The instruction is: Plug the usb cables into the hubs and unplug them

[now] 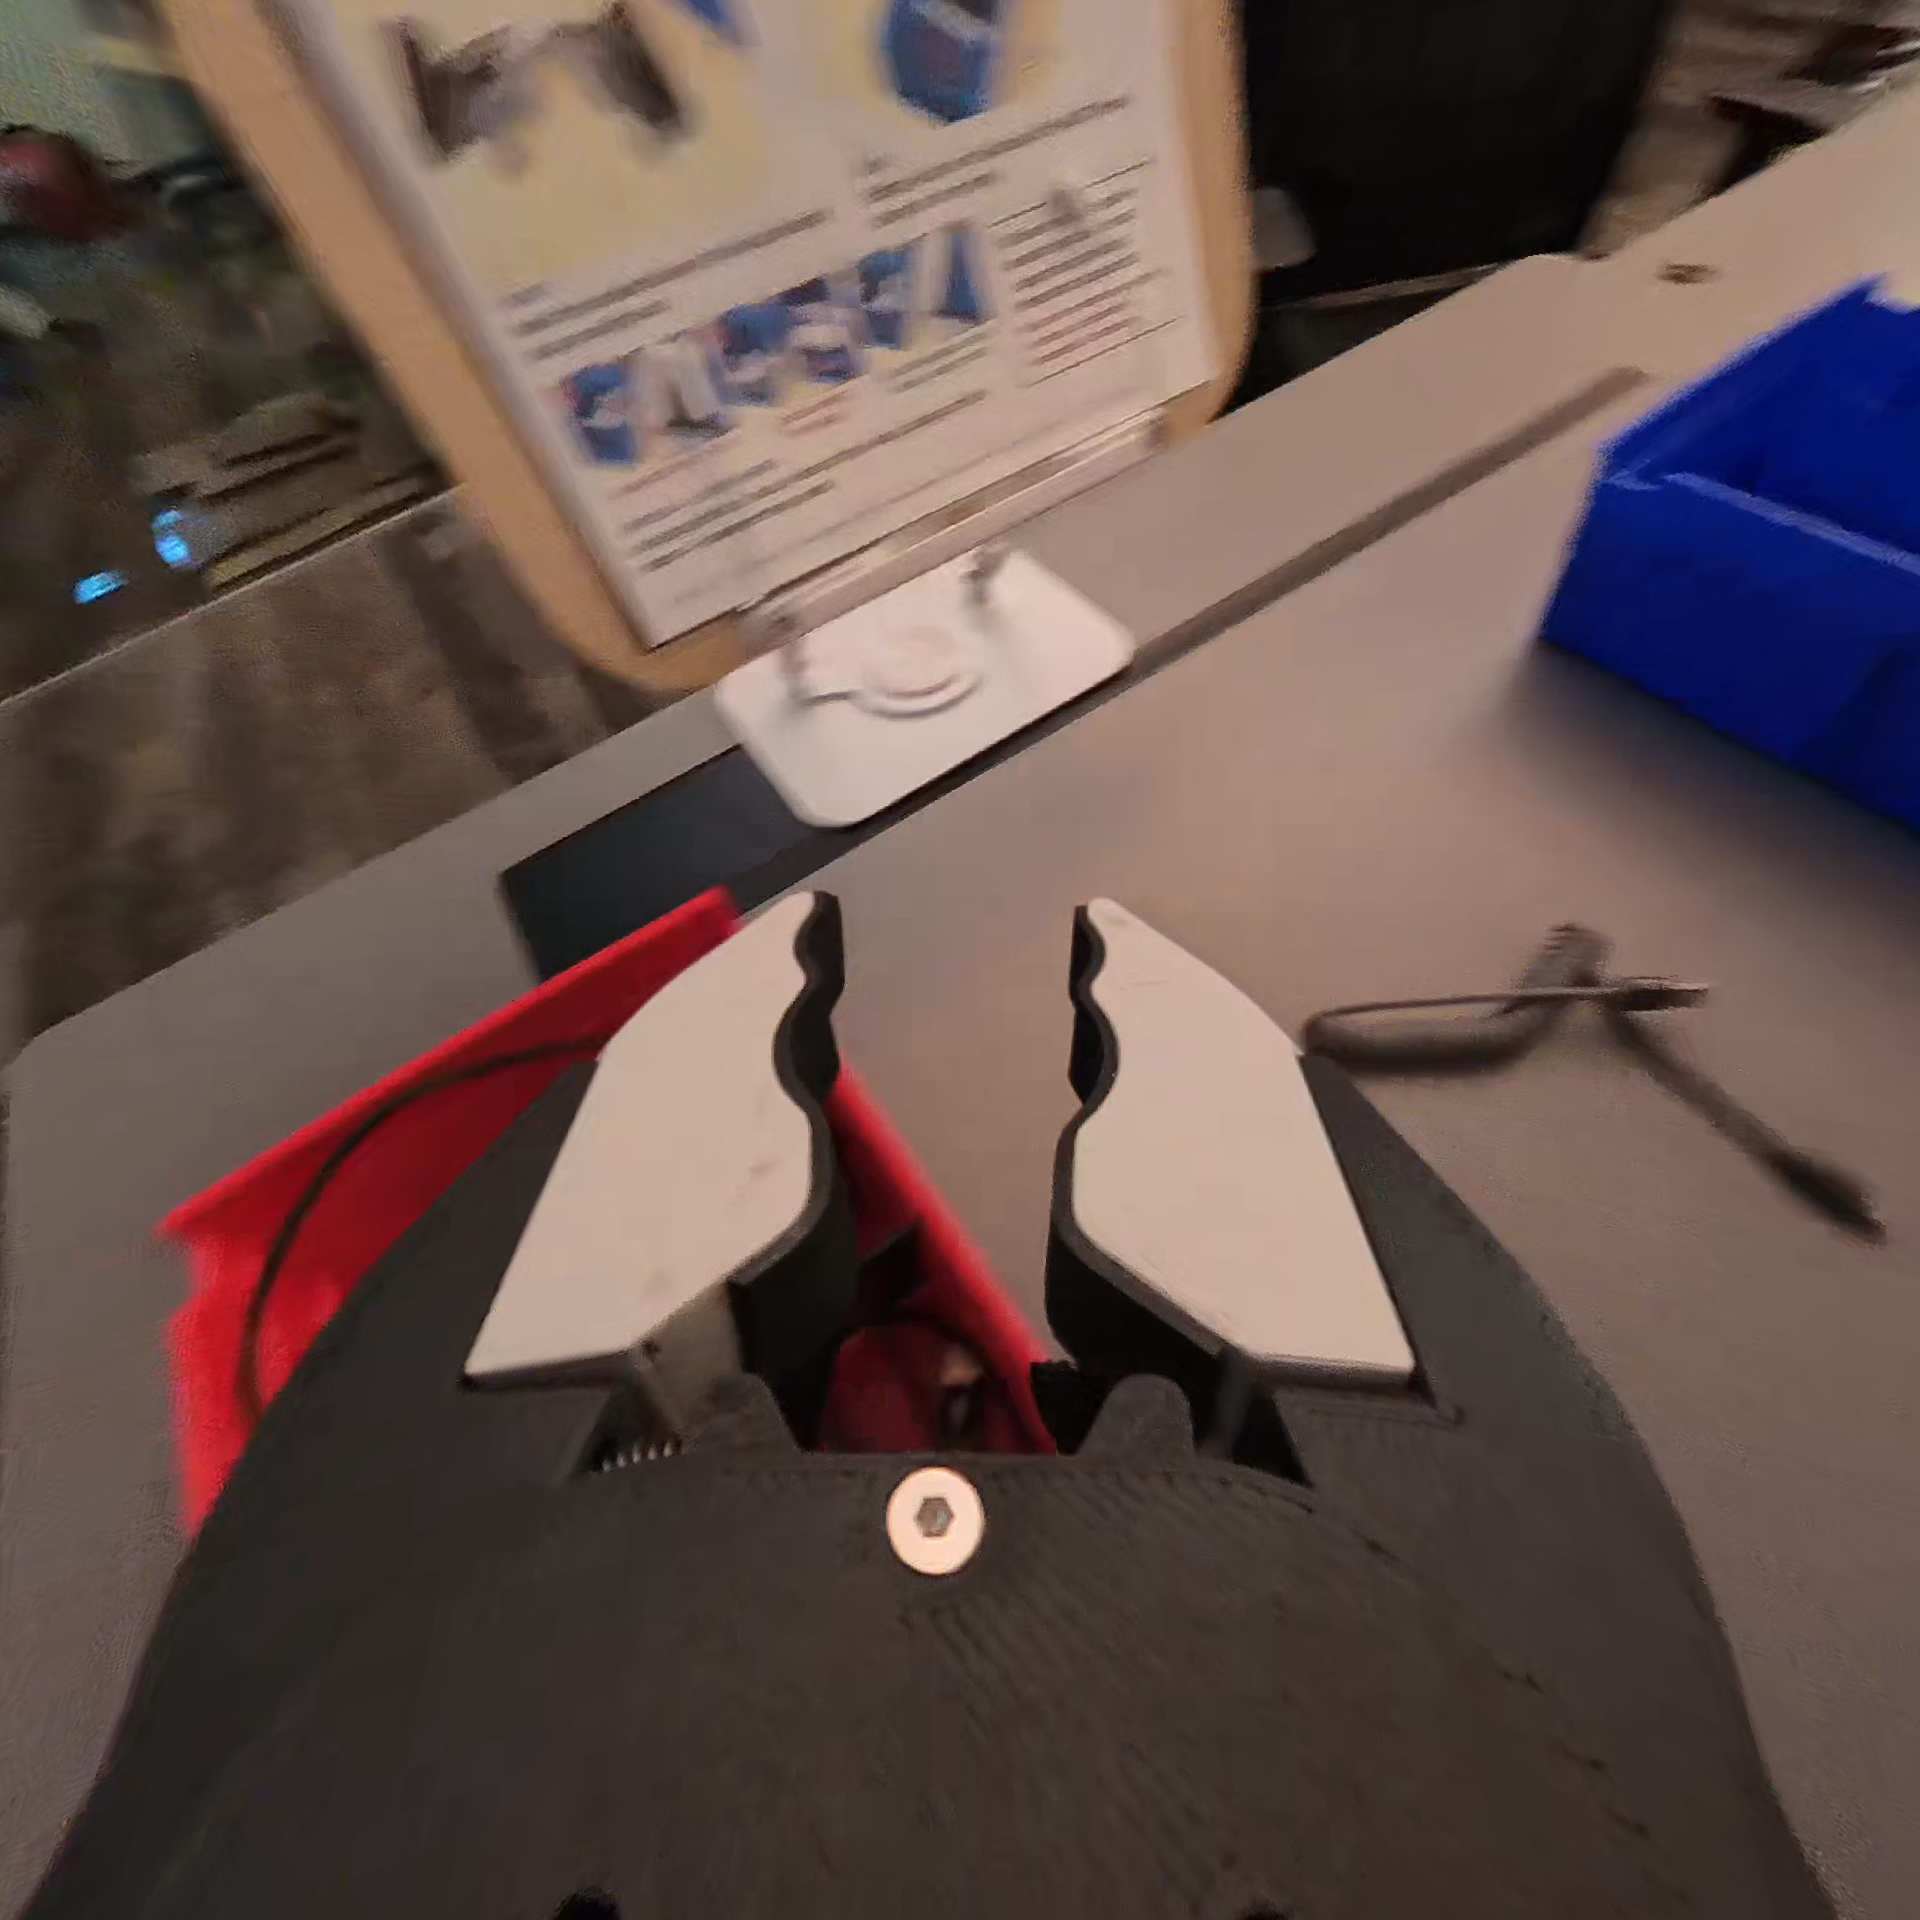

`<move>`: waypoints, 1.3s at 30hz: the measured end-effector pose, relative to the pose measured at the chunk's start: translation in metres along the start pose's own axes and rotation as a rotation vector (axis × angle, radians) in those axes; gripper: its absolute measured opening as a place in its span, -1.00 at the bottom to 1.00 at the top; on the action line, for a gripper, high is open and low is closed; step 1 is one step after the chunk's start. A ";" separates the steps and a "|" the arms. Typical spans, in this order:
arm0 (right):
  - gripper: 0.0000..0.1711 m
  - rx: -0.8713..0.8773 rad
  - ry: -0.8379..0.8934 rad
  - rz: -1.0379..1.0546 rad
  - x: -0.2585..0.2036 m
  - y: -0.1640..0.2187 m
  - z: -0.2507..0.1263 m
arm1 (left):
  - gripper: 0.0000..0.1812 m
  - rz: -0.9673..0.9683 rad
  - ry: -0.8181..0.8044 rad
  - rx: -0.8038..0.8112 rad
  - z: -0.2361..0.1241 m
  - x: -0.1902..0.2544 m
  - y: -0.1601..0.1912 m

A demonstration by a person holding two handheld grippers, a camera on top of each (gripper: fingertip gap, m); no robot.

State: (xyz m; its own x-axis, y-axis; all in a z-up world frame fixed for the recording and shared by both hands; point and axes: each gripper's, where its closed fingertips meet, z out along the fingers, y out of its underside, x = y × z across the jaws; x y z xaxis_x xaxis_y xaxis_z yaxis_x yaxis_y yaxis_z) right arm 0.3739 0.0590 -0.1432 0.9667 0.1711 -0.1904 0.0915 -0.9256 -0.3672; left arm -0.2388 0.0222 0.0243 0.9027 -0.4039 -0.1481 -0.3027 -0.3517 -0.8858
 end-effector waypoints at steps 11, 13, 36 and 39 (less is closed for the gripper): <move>-0.90 -0.136 -0.077 0.198 -0.003 0.022 0.012 | -0.52 0.211 0.161 -0.606 0.054 -0.066 0.115; -0.89 -0.138 -0.067 0.240 0.000 0.023 0.012 | -0.55 0.265 0.166 -0.690 0.063 -0.065 0.131; -0.78 -0.085 -0.200 0.234 -0.003 0.020 0.006 | -0.88 0.193 0.099 -0.520 0.032 -0.084 0.045; -0.69 -0.034 -0.219 0.268 -0.002 0.013 -0.002 | -0.89 0.163 0.101 -0.319 -0.002 -0.075 -0.023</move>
State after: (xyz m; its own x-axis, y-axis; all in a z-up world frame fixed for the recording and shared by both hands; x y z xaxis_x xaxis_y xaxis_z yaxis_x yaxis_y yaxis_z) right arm 0.3734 0.0460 -0.1453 0.8837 -0.0144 -0.4678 -0.1470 -0.9575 -0.2482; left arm -0.3006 0.0587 0.0566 0.8049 -0.5520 -0.2176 -0.5345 -0.5152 -0.6701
